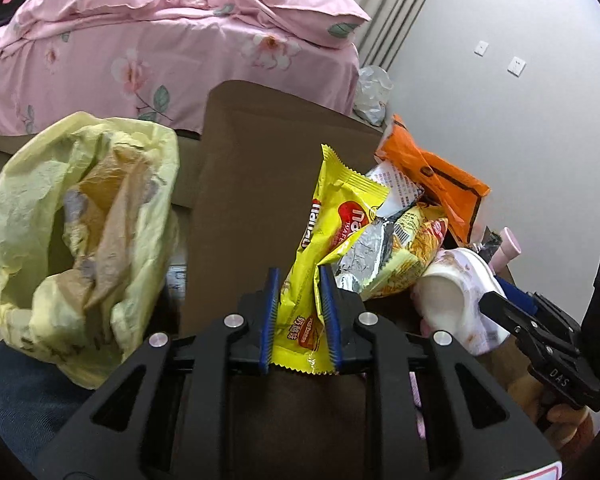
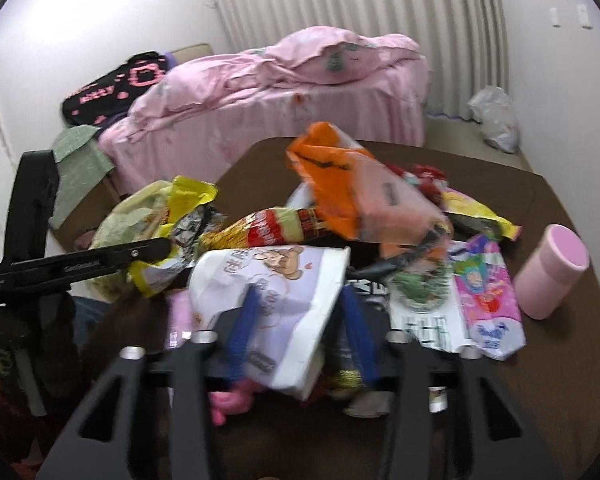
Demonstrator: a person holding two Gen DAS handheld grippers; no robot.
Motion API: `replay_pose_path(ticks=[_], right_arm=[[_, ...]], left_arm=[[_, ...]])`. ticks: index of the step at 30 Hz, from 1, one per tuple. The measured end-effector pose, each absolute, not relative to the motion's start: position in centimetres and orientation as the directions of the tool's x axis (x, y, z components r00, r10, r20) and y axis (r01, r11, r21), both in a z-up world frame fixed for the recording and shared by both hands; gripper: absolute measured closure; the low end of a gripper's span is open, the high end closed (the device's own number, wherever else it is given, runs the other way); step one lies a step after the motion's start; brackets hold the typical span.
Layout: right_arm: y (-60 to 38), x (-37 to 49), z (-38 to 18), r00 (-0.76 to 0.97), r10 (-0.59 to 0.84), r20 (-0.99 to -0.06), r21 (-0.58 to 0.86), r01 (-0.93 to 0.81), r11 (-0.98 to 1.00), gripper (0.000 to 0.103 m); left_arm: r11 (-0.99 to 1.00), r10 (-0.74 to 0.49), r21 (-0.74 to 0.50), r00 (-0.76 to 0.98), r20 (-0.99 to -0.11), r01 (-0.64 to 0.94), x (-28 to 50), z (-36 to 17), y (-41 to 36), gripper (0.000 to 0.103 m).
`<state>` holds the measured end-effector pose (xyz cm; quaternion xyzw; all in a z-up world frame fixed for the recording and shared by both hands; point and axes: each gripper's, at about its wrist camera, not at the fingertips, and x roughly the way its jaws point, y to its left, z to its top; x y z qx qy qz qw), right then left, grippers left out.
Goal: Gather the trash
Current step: 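Lift the yellow wrapper with the left tool while the right tool lifts the black wrapper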
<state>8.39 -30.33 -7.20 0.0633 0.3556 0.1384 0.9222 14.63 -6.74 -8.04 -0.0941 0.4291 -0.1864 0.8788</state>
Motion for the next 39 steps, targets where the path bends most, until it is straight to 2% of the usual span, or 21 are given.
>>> replay_pose_path(ticks=[2, 5, 7, 11, 14, 15, 16, 17, 22, 28, 32, 36, 37, 39], right_arm=[[-29.5, 7.5, -6.7, 0.72, 0.325, -0.614, 0.186, -0.268, 0.945, 0.087], [-28.5, 6.0, -5.9, 0.734, 0.34, -0.588, 0.143, -0.32, 0.937, 0.097], [-28.3, 5.1, -5.4, 0.749, 0.332, -0.573, 0.108, -0.332, 0.937, 0.097], [-29.2, 3.7, -4.2, 0.775, 0.309, -0.551, 0.08, -0.32, 0.944, 0.097], [-31.0, 4.0, -4.0, 0.764, 0.322, -0.559, 0.129, -0.304, 0.944, 0.094], [-31.8, 4.2, -4.0, 0.762, 0.324, -0.56, 0.152, -0.29, 0.945, 0.091], [-32.5, 4.4, -4.2, 0.758, 0.323, -0.567, 0.172, -0.275, 0.946, 0.075], [-32.9, 4.4, -4.3, 0.754, 0.329, -0.569, 0.189, -0.27, 0.944, 0.064], [-34.6, 4.4, -5.5, 0.728, 0.384, -0.568, 0.308, -0.244, 0.92, 0.064], [-34.8, 2.8, -6.9, 0.725, 0.276, -0.631, 0.176, -0.213, 0.961, 0.064], [-34.7, 3.4, -7.9, 0.706, 0.332, -0.626, 0.235, -0.236, 0.943, 0.064], [-33.9, 5.2, -9.0, 0.69, 0.322, -0.648, 0.215, -0.24, 0.947, 0.064], [-33.7, 5.5, -9.3, 0.681, 0.329, -0.654, 0.22, -0.245, 0.944, 0.064], [-33.5, 5.7, -9.2, 0.684, 0.34, -0.646, 0.223, -0.257, 0.94, 0.074]], left_arm=[[0.912, -0.41, -0.335, 0.568, -0.714, 0.237, 14.2, -7.8, -6.3, 0.083], [0.905, -0.424, -0.353, 0.572, -0.702, 0.238, 13.5, -7.4, -6.0, 0.083], [0.903, -0.428, -0.351, 0.581, -0.692, 0.247, 12.7, -7.0, -6.0, 0.083], [0.899, -0.438, -0.346, 0.59, -0.678, 0.27, 11.5, -6.1, -6.2, 0.083], [0.897, -0.443, -0.345, 0.589, -0.676, 0.277, 10.9, -5.9, -6.3, 0.083], [0.895, -0.445, -0.348, 0.589, -0.675, 0.278, 10.7, -6.0, -6.3, 0.083], [0.895, -0.446, -0.35, 0.588, -0.675, 0.278, 10.7, -6.0, -6.2, 0.083], [0.895, -0.446, -0.352, 0.587, -0.676, 0.275, 10.6, -6.1, -6.3, 0.083], [0.902, -0.432, -0.34, 0.584, -0.687, 0.268, 10.3, -6.4, -6.3, 0.083], [0.901, -0.433, -0.347, 0.581, -0.689, 0.26, 10.3, -6.8, -6.1, 0.083], [0.896, -0.444, -0.351, 0.563, -0.697, 0.272, 10.5, -7.3, -7.1, 0.083], [0.897, -0.441, -0.331, 0.562, -0.7, 0.292, 10.1, -7.2, -7.6, 0.083], [0.898, -0.44, -0.328, 0.564, -0.699, 0.294, 10.0, -7.1, -7.6, 0.083], [0.898, -0.44, -0.326, 0.571, -0.694, 0.296, 9.7, -6.9, -7.4, 0.083]])
